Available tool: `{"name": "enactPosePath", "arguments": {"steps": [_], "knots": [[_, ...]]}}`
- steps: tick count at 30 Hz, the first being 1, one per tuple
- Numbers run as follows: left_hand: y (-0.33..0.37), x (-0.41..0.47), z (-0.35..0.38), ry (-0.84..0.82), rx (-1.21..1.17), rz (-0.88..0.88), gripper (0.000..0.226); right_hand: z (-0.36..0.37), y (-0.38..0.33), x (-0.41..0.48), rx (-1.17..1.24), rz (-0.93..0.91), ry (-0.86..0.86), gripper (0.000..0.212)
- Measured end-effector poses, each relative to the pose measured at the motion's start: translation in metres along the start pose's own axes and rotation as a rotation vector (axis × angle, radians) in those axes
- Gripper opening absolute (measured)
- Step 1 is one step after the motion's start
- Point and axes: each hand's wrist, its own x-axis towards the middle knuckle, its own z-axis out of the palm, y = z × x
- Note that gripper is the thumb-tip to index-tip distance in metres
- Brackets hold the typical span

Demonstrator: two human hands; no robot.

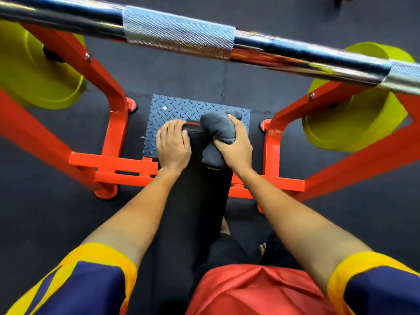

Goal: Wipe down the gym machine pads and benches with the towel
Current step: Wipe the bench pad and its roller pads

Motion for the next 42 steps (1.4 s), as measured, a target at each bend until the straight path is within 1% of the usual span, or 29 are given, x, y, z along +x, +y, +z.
{"name": "enactPosePath", "arguments": {"steps": [1, 3, 6, 8, 11, 13, 16, 19, 21, 23, 27, 30, 33, 35, 39, 42], "knots": [[0.002, 0.001, 0.002, 0.006, 0.025, 0.002, 0.031, 0.003, 0.002, -0.003, 0.057, 0.069, 0.065, 0.073], [0.003, -0.003, 0.003, 0.023, 0.054, -0.010, 0.031, 0.009, 0.006, -0.010, 0.130, 0.141, 0.166, 0.073], [0.002, -0.002, 0.003, 0.015, 0.060, -0.012, 0.032, 0.019, 0.022, -0.036, 0.198, 0.175, 0.240, 0.075], [0.002, -0.004, 0.003, 0.009, 0.064, -0.014, 0.033, 0.029, 0.042, -0.064, 0.230, 0.195, 0.260, 0.082], [0.003, -0.003, 0.002, 0.003, 0.047, -0.019, 0.032, 0.036, 0.061, -0.090, 0.265, 0.290, 0.228, 0.088], [0.004, -0.004, 0.001, -0.008, 0.049, -0.013, 0.032, 0.031, 0.055, -0.082, 0.251, 0.270, 0.238, 0.089], [0.005, -0.003, 0.001, 0.001, 0.056, -0.022, 0.031, 0.017, 0.025, -0.040, 0.191, 0.219, 0.244, 0.085], [0.004, -0.005, 0.003, 0.020, 0.075, -0.012, 0.031, 0.004, -0.002, -0.008, 0.087, 0.195, 0.164, 0.078], [0.004, -0.005, 0.005, 0.023, 0.079, -0.017, 0.031, 0.003, -0.005, -0.008, 0.030, 0.175, 0.119, 0.077], [0.004, -0.004, 0.004, 0.014, 0.076, -0.029, 0.031, 0.009, 0.002, -0.026, 0.027, 0.179, 0.123, 0.081], [0.008, -0.005, 0.001, -0.011, 0.056, -0.053, 0.031, 0.023, 0.030, -0.070, -0.019, 0.184, 0.148, 0.098], [0.008, -0.004, -0.003, -0.060, 0.022, -0.076, 0.033, 0.021, 0.046, -0.087, -0.037, 0.246, 0.071, 0.102], [0.016, -0.004, -0.009, -0.143, 0.026, -0.117, 0.040, 0.008, 0.060, -0.098, 0.053, 0.286, -0.014, 0.100], [0.025, -0.006, -0.011, -0.187, 0.067, -0.179, 0.044, -0.002, 0.069, -0.102, 0.102, 0.318, -0.050, 0.098], [0.050, -0.015, -0.016, -0.268, 0.158, -0.253, 0.058, -0.018, 0.084, -0.115, 0.131, 0.358, -0.061, 0.095], [0.074, -0.033, -0.022, -0.341, 0.146, -0.259, 0.067, -0.032, 0.102, -0.137, 0.168, 0.364, -0.035, 0.092]]}}
